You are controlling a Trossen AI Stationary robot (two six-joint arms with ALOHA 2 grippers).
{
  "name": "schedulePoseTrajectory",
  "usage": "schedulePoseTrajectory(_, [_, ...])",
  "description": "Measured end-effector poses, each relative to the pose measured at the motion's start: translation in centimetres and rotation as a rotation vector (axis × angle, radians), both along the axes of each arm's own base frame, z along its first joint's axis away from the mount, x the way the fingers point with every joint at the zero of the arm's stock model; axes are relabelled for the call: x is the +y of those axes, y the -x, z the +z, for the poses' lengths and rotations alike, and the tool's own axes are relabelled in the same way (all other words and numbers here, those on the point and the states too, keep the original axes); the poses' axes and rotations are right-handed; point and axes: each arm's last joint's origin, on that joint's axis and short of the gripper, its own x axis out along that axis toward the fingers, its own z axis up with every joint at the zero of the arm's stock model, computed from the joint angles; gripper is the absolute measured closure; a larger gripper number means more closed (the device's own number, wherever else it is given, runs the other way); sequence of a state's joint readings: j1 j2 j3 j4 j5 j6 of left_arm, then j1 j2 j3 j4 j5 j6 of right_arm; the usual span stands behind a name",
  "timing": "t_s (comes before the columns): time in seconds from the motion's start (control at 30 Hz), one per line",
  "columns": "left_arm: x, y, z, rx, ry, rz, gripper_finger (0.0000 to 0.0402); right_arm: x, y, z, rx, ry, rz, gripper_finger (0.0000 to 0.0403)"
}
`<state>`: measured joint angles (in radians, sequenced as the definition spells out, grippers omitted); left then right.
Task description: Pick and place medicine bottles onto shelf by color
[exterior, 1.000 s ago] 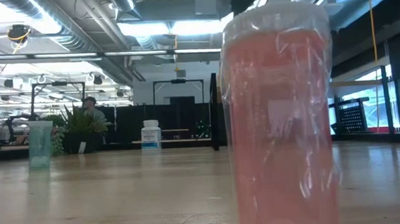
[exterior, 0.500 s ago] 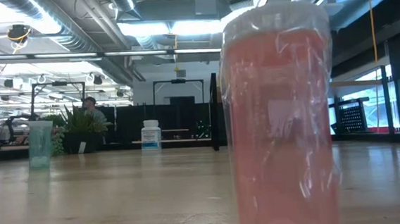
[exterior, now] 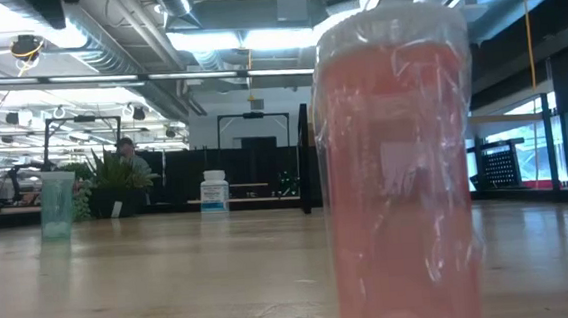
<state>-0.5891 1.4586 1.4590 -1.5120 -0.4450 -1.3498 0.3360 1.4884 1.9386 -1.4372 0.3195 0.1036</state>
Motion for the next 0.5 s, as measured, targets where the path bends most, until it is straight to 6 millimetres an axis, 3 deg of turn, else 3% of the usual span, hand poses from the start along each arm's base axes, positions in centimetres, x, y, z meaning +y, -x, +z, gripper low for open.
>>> schedulePoseTrajectory(0.23, [0.6,-0.2,-1.5,0.048,0.040,0.090,0.0086,0.8,0.0,-2.8,-0.103,-0.011,0.074,0.0146])
schedulePoseTrajectory(0.5, [1.3,-1.2,-4.3,0.059,0.089,0.132,0.0086,1.2,-0.7,-5.1,-0.085,-0.030,0.095,0.0146])
